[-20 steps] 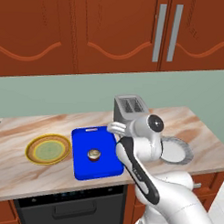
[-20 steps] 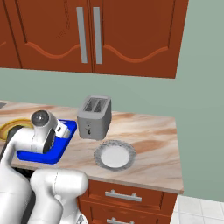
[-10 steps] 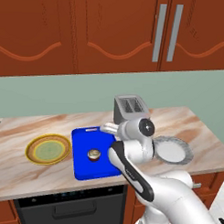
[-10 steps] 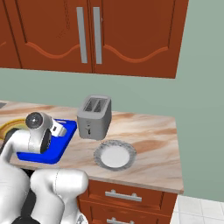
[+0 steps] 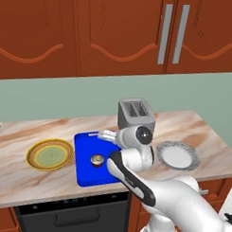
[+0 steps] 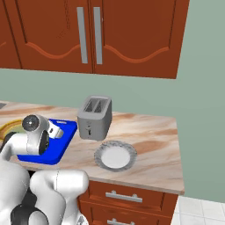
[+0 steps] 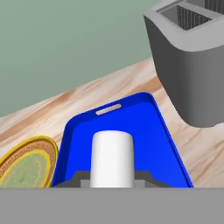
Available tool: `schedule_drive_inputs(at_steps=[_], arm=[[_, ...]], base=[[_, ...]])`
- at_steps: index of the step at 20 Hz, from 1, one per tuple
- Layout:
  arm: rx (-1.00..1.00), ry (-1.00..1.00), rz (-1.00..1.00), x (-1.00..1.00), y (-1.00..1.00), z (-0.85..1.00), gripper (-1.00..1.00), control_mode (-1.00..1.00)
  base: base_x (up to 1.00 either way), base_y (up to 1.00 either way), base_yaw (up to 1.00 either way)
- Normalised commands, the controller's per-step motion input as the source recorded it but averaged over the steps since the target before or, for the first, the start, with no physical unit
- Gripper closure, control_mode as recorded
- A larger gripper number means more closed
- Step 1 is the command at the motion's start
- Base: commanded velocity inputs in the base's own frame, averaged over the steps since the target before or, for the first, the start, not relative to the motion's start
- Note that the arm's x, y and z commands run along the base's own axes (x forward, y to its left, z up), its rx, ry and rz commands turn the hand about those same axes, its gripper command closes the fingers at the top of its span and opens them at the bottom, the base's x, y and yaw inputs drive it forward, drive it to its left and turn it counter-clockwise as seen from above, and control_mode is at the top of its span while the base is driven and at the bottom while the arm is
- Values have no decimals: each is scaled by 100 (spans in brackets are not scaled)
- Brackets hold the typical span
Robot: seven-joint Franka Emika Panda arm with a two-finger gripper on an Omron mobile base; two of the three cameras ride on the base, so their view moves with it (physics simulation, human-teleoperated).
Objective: Move the dessert items from the plates to the tray.
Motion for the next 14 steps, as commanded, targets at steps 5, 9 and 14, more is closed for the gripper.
schedule_drive_inputs(at_steps=[5, 9, 14], arm=[[0, 0, 0, 3, 5, -19, 100, -100], [0, 0, 0, 10, 0, -12, 100, -100], [0, 5, 0, 33, 0, -10, 100, -100]], base=[[0, 0, 0], [0, 0, 0], [0, 0, 0]])
